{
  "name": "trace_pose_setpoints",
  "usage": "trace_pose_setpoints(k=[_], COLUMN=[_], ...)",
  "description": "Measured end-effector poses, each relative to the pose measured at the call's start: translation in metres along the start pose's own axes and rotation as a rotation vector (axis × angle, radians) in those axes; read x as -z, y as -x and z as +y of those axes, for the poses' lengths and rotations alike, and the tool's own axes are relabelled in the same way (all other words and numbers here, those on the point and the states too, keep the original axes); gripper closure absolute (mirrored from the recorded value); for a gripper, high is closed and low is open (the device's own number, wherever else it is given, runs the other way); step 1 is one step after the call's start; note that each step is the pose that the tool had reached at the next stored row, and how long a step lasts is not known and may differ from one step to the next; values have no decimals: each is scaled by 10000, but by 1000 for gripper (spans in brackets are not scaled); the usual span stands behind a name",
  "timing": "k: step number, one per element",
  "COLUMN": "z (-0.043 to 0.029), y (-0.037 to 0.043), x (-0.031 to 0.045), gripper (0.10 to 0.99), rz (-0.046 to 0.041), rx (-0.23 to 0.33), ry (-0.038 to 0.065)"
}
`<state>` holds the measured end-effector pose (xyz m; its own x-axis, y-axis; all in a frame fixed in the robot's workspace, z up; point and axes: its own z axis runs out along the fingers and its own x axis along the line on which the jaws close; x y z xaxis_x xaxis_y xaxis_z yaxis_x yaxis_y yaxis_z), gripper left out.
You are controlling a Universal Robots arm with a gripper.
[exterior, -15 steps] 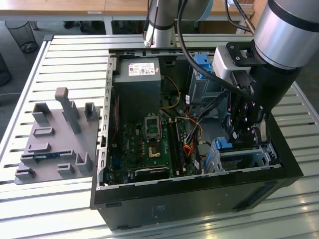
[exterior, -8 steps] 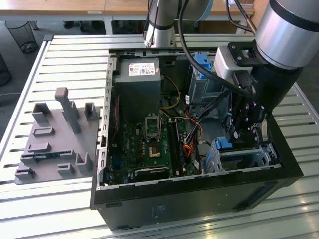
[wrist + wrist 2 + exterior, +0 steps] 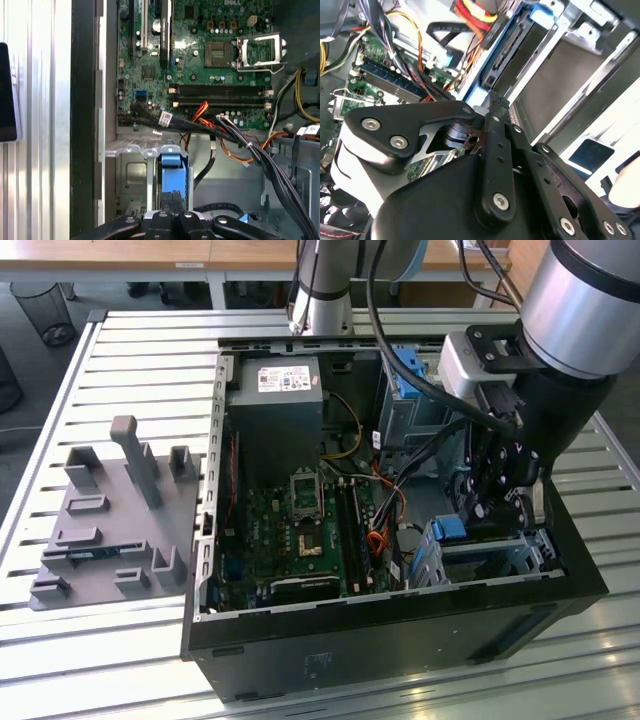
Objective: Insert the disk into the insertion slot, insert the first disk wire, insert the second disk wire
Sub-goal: 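Insert the first disk wire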
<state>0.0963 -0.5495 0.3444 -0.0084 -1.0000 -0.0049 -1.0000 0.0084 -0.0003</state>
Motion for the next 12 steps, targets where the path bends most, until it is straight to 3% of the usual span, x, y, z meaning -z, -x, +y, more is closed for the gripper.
trace_pose_setpoints(k=[5,12], z=[-50,-50], y=[1,2], x=[29,269], gripper=[980,980], rz=[-5,-6], rx=[1,0], ry=[0,0])
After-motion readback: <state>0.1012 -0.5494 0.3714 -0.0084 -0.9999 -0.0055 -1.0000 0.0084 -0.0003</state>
